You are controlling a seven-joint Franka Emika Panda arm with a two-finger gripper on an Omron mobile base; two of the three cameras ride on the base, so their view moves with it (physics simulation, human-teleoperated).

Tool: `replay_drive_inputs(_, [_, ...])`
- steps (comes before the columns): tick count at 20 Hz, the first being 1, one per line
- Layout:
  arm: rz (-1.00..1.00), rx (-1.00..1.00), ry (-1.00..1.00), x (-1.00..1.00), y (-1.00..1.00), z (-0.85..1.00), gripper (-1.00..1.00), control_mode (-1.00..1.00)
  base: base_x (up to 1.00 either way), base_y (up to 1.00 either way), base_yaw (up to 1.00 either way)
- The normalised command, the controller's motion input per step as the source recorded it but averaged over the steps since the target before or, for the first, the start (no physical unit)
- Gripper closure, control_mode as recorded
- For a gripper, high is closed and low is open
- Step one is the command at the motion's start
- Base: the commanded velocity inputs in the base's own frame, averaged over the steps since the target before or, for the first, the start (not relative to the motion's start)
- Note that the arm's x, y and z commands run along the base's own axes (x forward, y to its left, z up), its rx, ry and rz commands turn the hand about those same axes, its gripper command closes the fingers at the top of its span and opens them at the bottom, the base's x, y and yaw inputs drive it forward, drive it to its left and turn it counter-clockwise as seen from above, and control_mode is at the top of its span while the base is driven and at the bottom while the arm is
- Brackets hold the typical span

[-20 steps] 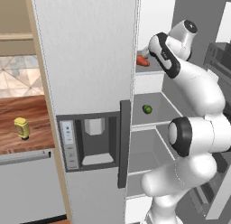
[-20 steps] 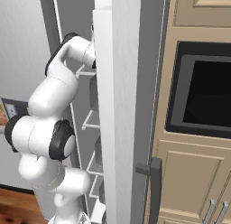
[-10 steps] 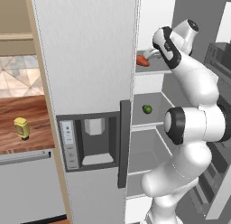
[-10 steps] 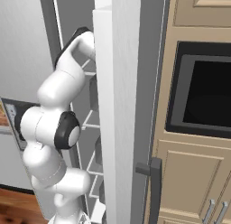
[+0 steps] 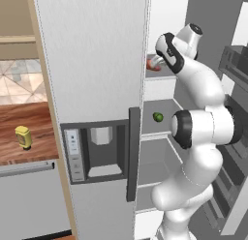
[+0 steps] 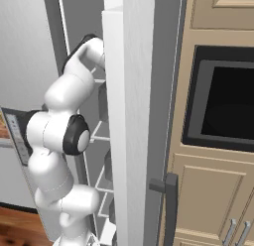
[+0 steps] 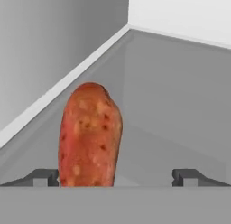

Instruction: Place the mustard and mayonnaise from the counter to the top shelf of the fridge. If the existing items in the fridge are on the top shelf, move them to other shelves.

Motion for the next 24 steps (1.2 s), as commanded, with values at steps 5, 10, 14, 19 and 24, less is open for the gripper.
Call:
replay_drive_inputs(5, [0.0, -0.01, 0.0, 0.45, 0.07, -0.11, -1.0, -1.0, 0.0, 0.0, 0.0])
replay_drive_inputs(10, [0.0, 0.0, 0.0, 0.37, 0.0, -0.18, -1.0, -1.0, 0.0, 0.0, 0.0])
replay_drive_inputs(14, [0.0, 0.0, 0.0, 0.09, 0.01, -0.34, 1.0, -1.0, 0.0, 0.0, 0.0])
replay_drive_inputs(19, [0.0, 0.0, 0.0, 0.0, 0.0, -0.01, 1.0, -1.0, 0.0, 0.0, 0.0])
replay_drive_inputs(24, [0.0, 0.0, -0.06, -0.18, 0.0, 0.0, 1.0, -1.0, 0.0, 0.0, 0.0])
